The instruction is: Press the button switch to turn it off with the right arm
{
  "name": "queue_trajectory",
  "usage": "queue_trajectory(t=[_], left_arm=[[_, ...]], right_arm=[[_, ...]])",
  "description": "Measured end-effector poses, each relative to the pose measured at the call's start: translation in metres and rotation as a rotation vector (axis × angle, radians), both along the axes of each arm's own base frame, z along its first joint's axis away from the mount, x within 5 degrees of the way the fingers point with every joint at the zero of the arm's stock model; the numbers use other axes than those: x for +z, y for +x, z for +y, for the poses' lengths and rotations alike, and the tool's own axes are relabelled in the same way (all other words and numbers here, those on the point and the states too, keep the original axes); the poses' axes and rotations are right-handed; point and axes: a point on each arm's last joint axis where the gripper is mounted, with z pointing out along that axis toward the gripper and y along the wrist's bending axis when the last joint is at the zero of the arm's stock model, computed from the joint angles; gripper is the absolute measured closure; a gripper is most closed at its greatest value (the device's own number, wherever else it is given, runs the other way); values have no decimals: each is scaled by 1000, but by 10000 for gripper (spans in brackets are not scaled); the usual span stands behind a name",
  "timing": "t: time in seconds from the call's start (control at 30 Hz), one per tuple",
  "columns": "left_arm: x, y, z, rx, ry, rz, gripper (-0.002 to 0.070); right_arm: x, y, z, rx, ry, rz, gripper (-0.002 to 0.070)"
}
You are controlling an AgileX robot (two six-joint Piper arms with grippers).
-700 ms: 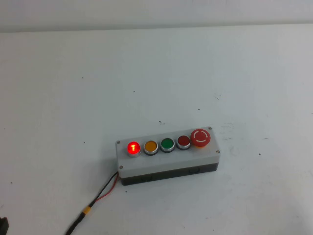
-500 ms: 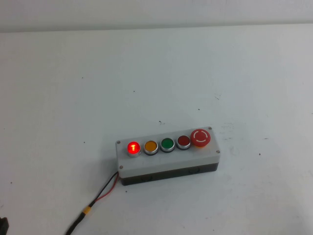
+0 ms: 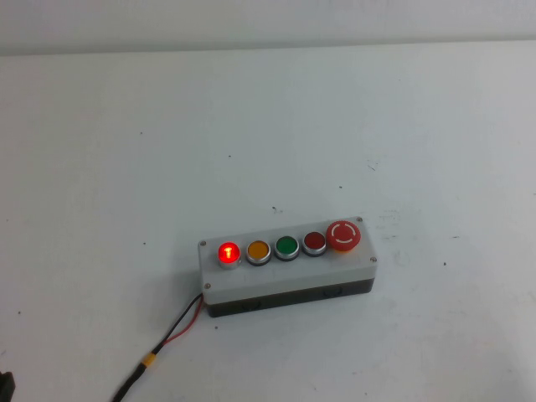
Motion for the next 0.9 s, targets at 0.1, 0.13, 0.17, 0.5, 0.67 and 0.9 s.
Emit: queue_trajectory(t=[0.1,0.13,0.17,0.5,0.67,0.9], left_arm=[[0,0,0,0,0,0,677],[0,0,0,0,0,0,677],[0,0,0,0,0,0,677],[0,0,0,0,0,0,677],[0,0,0,0,0,0,677],[0,0,0,0,0,0,677]], right_arm=[[0,0,0,0,0,0,693],[0,0,0,0,0,0,693],[0,0,0,0,0,0,693],[2,0,2,1,69,-19,693],[11,2,6,-5,354,-84,693],[27,3,1,-81,754,-226,693]])
